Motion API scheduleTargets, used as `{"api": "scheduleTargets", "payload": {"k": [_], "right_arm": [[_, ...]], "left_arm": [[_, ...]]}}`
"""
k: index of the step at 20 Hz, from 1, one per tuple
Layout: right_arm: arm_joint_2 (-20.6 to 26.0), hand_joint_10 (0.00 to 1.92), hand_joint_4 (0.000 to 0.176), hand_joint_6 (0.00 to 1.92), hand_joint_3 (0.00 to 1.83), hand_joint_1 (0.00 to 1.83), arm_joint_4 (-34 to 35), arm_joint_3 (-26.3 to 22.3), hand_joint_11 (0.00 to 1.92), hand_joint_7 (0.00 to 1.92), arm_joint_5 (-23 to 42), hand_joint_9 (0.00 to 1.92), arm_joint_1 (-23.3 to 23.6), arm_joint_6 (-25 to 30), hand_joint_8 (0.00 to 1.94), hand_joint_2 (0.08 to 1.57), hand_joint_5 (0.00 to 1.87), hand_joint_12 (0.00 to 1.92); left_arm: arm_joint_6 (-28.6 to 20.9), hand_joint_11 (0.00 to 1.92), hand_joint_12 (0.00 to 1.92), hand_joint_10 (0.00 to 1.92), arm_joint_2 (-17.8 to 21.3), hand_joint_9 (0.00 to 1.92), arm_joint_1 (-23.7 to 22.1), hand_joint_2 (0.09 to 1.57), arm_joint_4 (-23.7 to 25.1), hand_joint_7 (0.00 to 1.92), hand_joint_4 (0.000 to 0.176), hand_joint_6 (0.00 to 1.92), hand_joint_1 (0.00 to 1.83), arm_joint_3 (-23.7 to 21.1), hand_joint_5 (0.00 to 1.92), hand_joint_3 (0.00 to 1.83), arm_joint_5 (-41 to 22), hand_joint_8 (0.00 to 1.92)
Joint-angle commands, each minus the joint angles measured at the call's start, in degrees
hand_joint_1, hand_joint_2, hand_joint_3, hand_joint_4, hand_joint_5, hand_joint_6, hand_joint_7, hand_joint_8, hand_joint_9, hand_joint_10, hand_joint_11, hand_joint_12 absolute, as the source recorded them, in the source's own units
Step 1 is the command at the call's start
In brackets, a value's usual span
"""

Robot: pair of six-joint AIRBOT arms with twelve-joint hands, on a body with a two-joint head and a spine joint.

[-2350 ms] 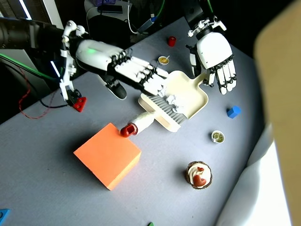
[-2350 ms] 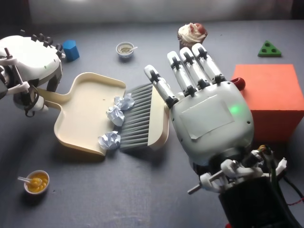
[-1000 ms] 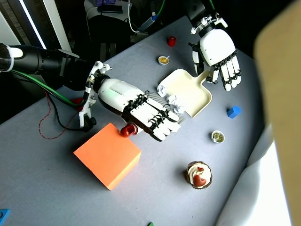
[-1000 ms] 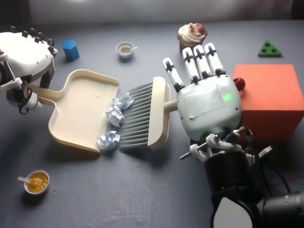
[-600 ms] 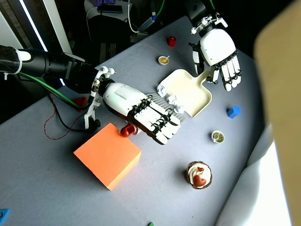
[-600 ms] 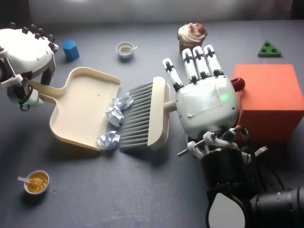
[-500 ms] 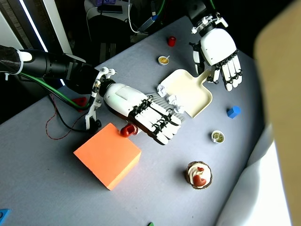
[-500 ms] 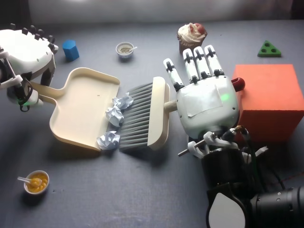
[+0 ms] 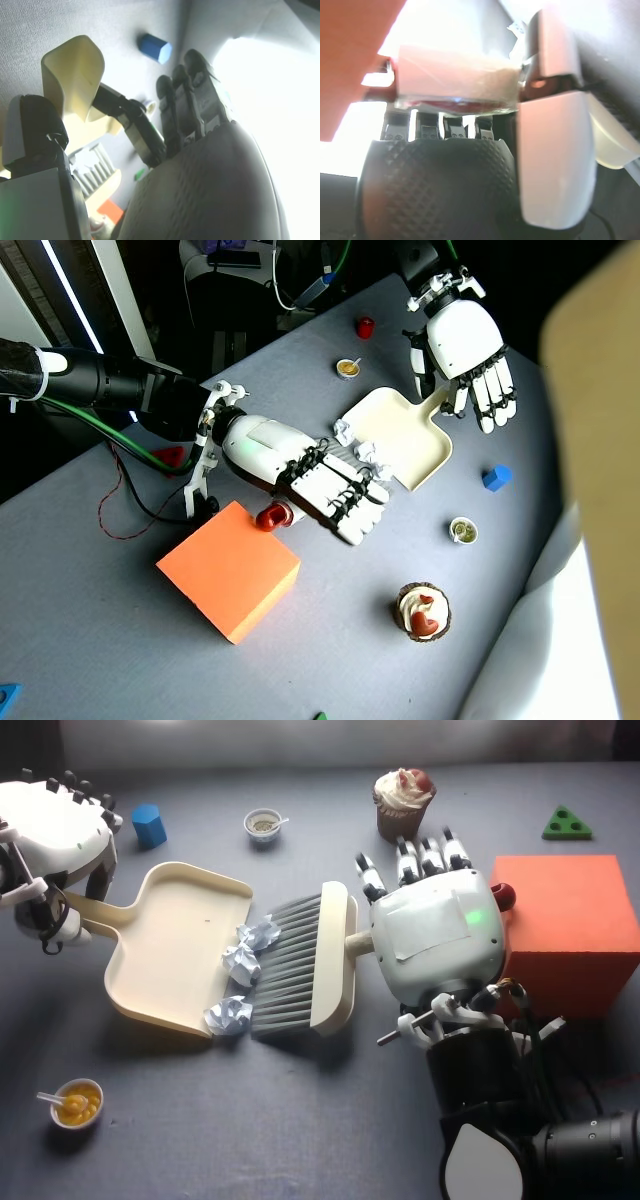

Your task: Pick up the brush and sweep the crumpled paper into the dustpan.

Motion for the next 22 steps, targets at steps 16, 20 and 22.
{"api": "scheduleTargets", "payload": {"k": [16,20,22], "right_arm": [[5.18,1.92,0.051,1.92,0.01,1.48,-11.34,-1.96,1.27,1.08,-3.59,1.25,0.92,0.28,1.94,1.21,1.02,1.92],[7.97,1.92,0.064,1.92,0.00,1.48,-15.98,-4.60,1.30,1.11,-2.69,1.29,1.28,-1.89,1.94,1.22,1.08,1.92],[9.17,1.92,0.065,1.92,0.00,1.47,-18.13,-6.27,1.30,1.13,-0.87,1.29,2.36,-6.45,1.94,1.22,1.08,1.92]], "left_arm": [[0.61,0.08,0.15,0.00,1.41,0.18,-0.71,1.11,1.47,0.29,0.000,0.95,1.10,-0.61,1.00,0.00,-5.11,0.01],[0.61,0.12,0.17,0.01,1.70,0.22,-0.30,1.09,0.99,0.32,0.000,0.88,1.11,-1.05,1.04,0.00,-5.38,0.01],[0.61,0.10,0.17,0.00,1.74,0.20,-0.28,1.10,0.97,0.30,0.000,0.94,1.09,-1.09,1.01,0.00,-5.54,0.00]]}}
